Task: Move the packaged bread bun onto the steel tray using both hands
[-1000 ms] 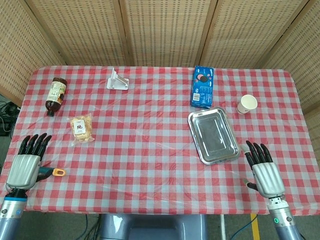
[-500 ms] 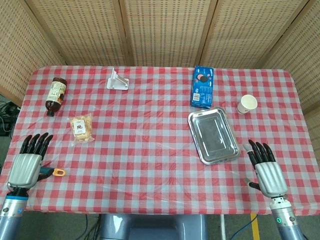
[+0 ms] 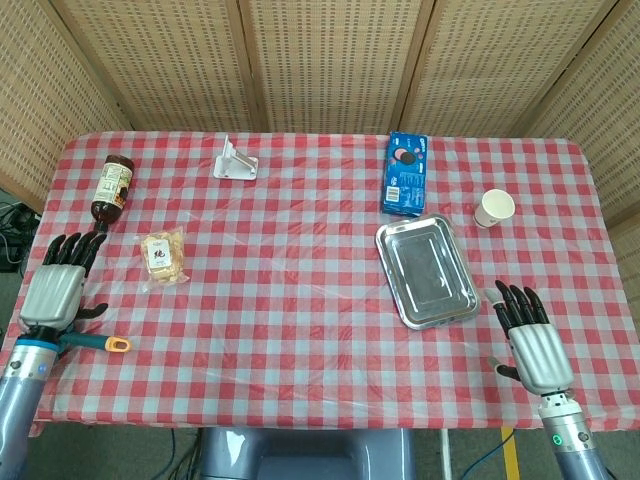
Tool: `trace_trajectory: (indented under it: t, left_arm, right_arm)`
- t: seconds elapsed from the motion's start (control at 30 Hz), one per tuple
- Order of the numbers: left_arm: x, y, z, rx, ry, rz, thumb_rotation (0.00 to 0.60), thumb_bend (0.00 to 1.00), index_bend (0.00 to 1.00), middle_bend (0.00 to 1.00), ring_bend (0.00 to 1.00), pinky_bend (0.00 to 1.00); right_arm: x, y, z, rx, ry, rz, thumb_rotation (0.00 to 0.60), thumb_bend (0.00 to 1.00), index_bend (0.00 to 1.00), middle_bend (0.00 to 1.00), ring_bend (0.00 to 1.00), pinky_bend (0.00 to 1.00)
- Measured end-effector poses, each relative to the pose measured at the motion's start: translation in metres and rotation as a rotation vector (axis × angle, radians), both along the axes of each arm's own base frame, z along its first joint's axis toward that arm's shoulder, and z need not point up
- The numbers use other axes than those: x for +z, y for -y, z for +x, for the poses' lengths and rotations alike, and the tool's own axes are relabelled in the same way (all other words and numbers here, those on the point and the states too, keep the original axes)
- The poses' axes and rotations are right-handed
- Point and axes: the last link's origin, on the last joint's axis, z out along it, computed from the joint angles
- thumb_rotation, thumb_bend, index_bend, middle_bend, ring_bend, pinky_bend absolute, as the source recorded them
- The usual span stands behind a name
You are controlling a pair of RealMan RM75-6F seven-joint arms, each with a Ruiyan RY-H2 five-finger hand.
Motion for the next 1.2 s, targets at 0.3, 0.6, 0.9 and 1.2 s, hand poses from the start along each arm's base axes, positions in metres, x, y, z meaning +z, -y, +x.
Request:
trace_trajectory:
  t: [0.3, 0.6, 0.9, 1.2]
  left_arm:
    - [-0.002, -0.064, 0.001, 0.096, -0.024, -0.094, 0.600, 0.08, 0.00, 0.00, 0.00, 0.00]
    - [-0.022, -0.105, 0.006, 0.164, -0.109, -0.186, 0.600, 0.08, 0.00, 0.00, 0.00, 0.00]
    - [-0.051, -0.116, 0.006, 0.251, -0.139, -0.267, 0.600, 0.08, 0.00, 0.00, 0.00, 0.00]
    - [-0.077, -0.125, 0.010, 0.274, -0.217, -0.275, 0.600, 0.09, 0.00, 0.00, 0.00, 0.00]
  right_arm:
    - [-0.001, 0.003, -0.003, -0.013, 0.008, 0.006, 0.600, 0.07, 0.00, 0.00, 0.00, 0.00]
    - [0.003, 0.006, -0.006, -0.016, 0.025, -0.005, 0.600, 0.07, 0.00, 0.00, 0.00, 0.00]
    - [0.005, 0.009, -0.009, -0.014, 0.047, -0.019, 0.600, 0.07, 0.00, 0.00, 0.00, 0.00]
    - [0.006, 0.010, -0.009, 0.012, 0.071, -0.031, 0.600, 0.07, 0.00, 0.00, 0.00, 0.00]
